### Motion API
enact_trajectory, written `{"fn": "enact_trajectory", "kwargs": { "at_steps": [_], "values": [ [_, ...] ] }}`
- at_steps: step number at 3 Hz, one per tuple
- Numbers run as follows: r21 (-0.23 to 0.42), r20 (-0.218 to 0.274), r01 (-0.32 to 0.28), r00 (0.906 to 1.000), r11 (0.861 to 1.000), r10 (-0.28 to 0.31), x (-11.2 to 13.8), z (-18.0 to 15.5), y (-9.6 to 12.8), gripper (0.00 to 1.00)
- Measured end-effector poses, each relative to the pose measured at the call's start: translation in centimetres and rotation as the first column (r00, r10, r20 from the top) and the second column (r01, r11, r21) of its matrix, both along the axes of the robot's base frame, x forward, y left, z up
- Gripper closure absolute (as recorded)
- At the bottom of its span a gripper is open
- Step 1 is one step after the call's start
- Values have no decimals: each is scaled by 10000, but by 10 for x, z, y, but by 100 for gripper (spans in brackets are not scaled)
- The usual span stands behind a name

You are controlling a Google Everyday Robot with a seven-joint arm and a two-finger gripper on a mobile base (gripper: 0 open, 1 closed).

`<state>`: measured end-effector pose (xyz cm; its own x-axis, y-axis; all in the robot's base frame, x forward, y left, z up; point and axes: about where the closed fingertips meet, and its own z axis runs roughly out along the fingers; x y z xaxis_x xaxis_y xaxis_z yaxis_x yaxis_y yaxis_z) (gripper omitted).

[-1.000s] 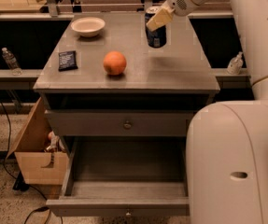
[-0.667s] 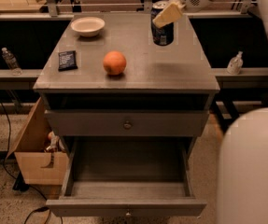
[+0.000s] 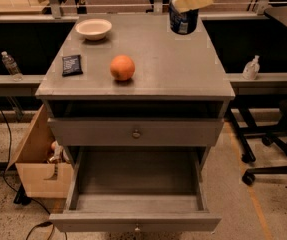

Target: Place pepsi can into middle drawer

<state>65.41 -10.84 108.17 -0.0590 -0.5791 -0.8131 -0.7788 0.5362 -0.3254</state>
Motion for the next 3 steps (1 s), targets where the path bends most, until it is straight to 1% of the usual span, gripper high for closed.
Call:
{"fn": "enact_trajectory", "kwargs": {
  "at_steps": [1, 2, 3],
  "values": [
    [-141, -460, -90, 9989, 9999, 84, -9, -29, 7, 100],
    [-141, -461, -92, 9989, 9999, 85, -9, -29, 7, 100],
    [-320, -805, -386, 9961, 9987, 360, -21, -39, 8, 100]
  ]
}}
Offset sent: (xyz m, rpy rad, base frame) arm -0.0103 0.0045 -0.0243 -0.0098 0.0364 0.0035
